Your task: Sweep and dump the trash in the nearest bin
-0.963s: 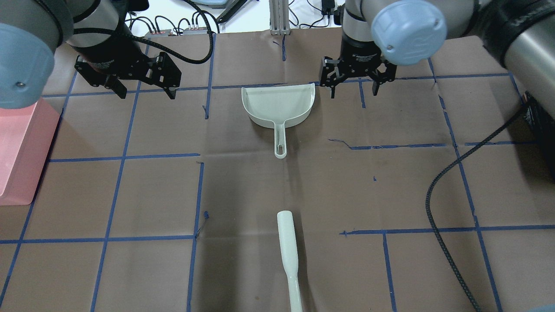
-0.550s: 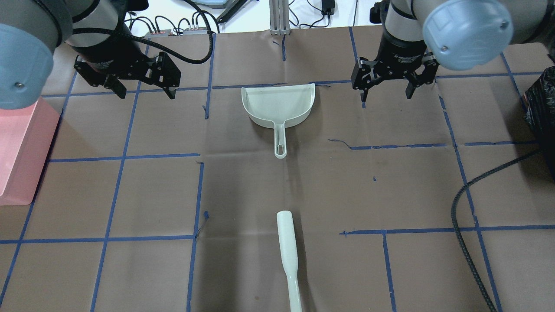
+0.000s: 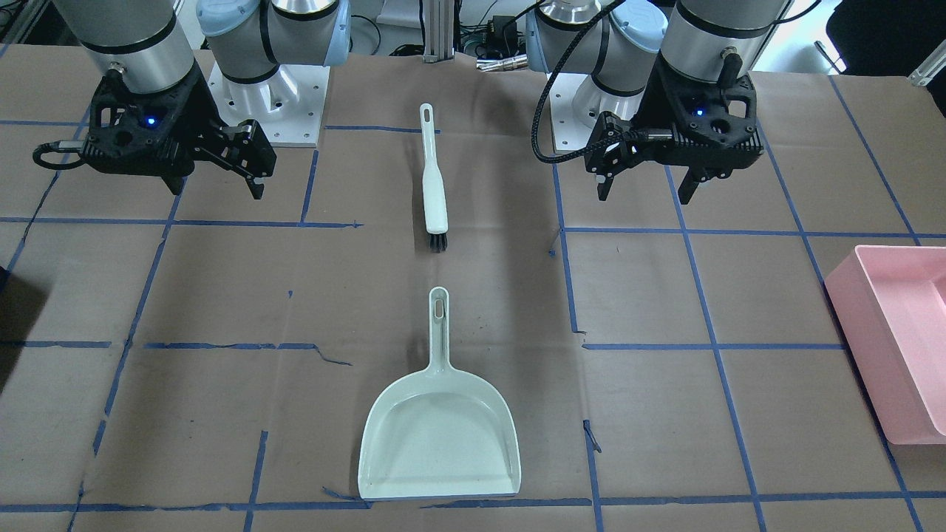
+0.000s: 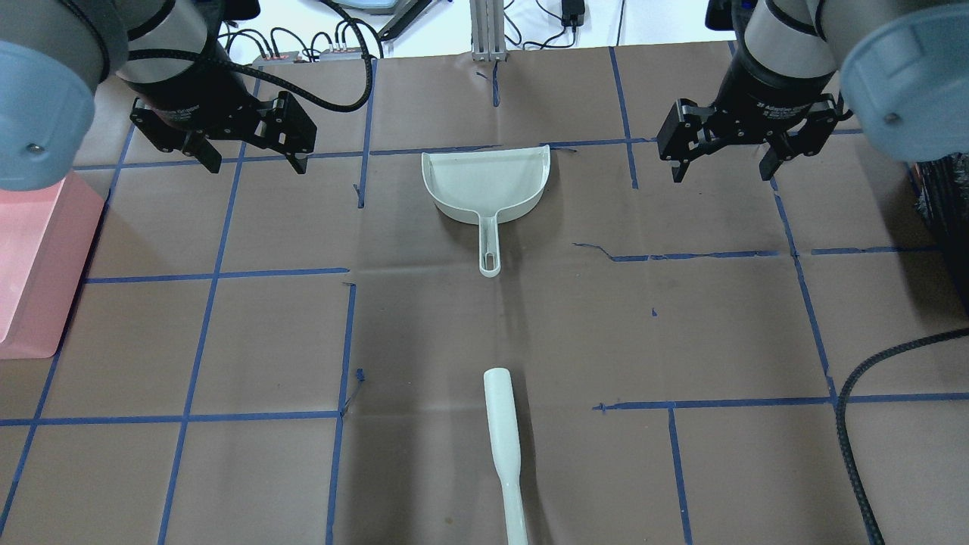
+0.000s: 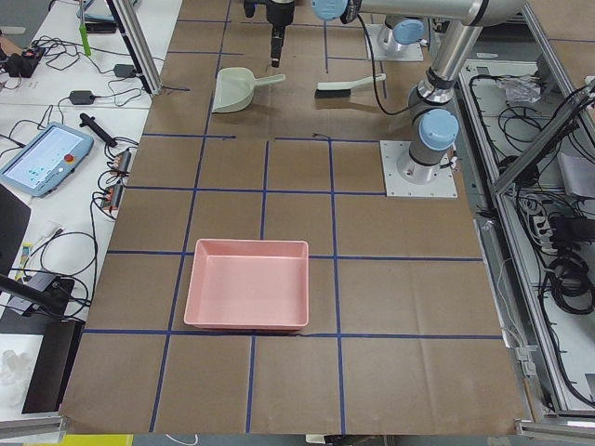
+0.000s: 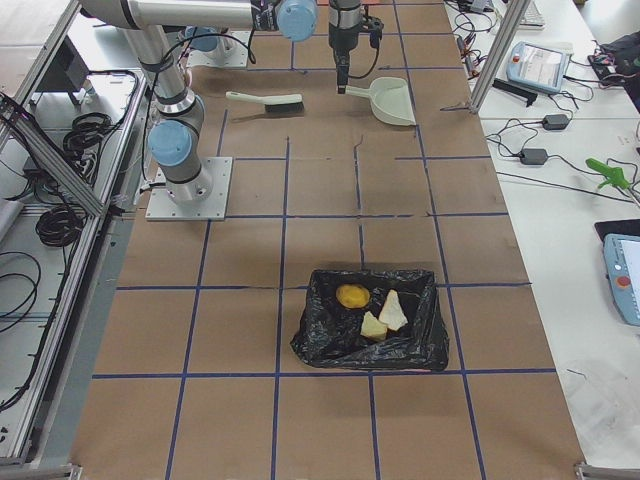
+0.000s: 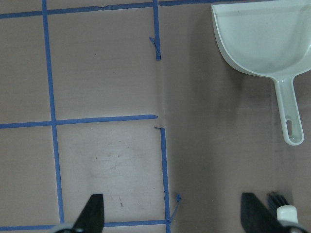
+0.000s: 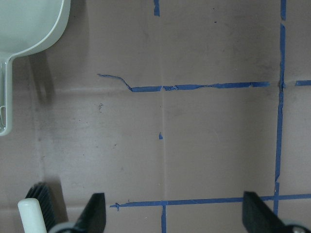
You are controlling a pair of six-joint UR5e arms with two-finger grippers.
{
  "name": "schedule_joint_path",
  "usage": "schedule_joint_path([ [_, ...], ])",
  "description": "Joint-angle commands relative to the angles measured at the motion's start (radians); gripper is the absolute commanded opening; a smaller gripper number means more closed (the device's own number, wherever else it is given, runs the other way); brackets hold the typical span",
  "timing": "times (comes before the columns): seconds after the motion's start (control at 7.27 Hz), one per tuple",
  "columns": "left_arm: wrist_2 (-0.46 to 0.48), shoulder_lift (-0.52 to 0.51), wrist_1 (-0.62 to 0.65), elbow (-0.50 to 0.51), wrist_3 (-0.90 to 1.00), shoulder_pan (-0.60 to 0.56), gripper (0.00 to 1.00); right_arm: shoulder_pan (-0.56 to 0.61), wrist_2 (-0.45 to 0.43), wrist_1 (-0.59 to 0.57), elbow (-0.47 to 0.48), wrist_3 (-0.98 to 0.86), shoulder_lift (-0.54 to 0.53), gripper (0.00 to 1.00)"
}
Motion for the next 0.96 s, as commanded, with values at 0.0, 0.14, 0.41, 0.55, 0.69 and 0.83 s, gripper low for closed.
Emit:
schedule_joint_path([
  [0.0,0.0,-0.001,0.004,-0.011,0.0,0.0,1.0,0.0,0.002,-0.009,0.009,-0.006,-0.015,1.0],
  [0.14,0.0,-0.003,0.005,-0.016,0.0,0.0,1.0,0.0,0.001,-0.006,-0.012,-0.006,-0.012,1.0],
  [0.41,0.0,-0.001,0.005,-0.021,0.0,0.0,1.0,0.0,0.001,0.0,-0.017,-0.006,-0.01,1.0],
  [0.55,-0.002,-0.001,0.005,-0.021,-0.002,0.0,1.0,0.0,0.001,0.002,-0.017,-0.006,-0.01,1.0],
  [0.69,-0.002,-0.001,0.005,-0.018,-0.002,0.0,1.0,0.0,0.001,0.002,-0.017,-0.006,-0.01,1.0],
  [0.83,-0.002,-0.001,0.007,-0.016,-0.002,0.0,1.0,0.0,0.001,0.002,-0.017,-0.006,-0.01,1.0],
])
